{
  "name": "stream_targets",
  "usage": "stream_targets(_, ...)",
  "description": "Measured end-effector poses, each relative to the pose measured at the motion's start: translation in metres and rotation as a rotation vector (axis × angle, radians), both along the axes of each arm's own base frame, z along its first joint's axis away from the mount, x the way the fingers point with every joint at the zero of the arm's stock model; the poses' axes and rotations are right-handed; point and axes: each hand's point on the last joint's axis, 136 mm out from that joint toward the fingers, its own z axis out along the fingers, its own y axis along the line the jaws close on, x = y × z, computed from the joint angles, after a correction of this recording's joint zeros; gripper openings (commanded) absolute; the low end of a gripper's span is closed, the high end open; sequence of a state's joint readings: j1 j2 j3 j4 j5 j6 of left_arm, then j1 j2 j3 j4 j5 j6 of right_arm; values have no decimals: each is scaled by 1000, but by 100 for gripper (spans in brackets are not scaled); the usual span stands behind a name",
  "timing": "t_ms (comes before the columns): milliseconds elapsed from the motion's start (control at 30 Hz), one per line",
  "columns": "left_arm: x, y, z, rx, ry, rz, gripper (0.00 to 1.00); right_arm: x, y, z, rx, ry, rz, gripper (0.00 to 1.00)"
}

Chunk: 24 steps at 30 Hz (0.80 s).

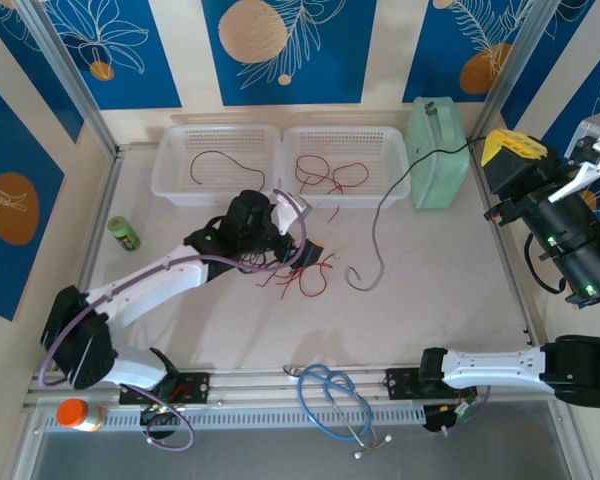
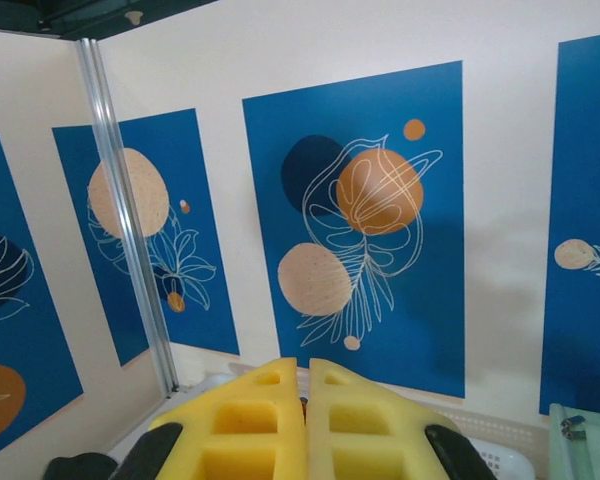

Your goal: Untangle the cables

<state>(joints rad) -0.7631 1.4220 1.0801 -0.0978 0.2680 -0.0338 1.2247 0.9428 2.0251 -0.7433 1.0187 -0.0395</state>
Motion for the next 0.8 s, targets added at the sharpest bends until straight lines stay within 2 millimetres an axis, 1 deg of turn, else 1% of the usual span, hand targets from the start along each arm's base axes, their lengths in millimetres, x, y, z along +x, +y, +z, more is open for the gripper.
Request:
stream_targets(167,1,-44,-6,-70,65,-175,100,-1,8,3,1,11,33,0)
stream_targets(233,-3,-56,-6,-106,85,-239,100,-1,10,4,-2,15,42,0)
stream_targets(300,-9,-64,-4,-136,102,-295,100,-2,13,3,-8,19,52,0)
stream_targets(400,-17,-73,8,-185,94,-373,100,-2,18,3,-15,23,68,0)
stream_targets(533,-22,-85,32,-252,10,-455,100,-3,24,4,-22,27,90,0)
stream_targets(600,-20,-91,40,-272,-28,-485,100,-3,27,5,-25,27,97,0)
stream_targets(667,-15,-102,48,-292,-48,-521,100,-2,31,7,-29,26,104,0)
stream_targets(733,-10,-113,54,-318,-46,-560,100,-1,38,10,-31,25,113,0)
stream_targets(800,-10,-120,57,-354,-31,-596,100,0,46,13,-34,25,120,0)
